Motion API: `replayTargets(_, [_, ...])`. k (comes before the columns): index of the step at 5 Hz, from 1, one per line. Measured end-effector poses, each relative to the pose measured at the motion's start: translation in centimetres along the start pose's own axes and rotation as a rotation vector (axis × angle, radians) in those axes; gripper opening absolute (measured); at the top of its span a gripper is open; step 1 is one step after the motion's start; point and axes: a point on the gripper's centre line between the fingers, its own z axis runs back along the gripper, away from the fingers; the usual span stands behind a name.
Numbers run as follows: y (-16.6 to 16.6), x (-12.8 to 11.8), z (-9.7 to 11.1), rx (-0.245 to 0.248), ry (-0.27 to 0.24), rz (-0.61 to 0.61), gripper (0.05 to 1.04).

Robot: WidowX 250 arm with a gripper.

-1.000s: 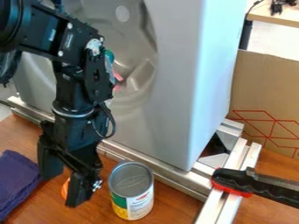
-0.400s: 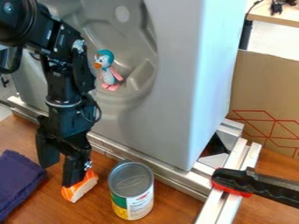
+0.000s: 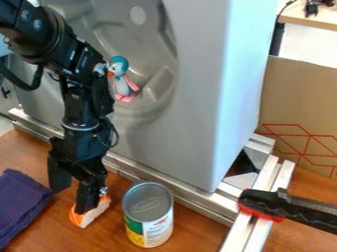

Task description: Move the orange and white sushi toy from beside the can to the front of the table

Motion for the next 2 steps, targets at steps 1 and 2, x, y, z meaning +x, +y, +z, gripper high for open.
replayTargets(1, [0.96,-0.16,-1.26,-0.012,0.018,0.023,1.000])
replayTargets(2, [1.19,0.19,-1.71,-0.002,0.009,0.031,1.000])
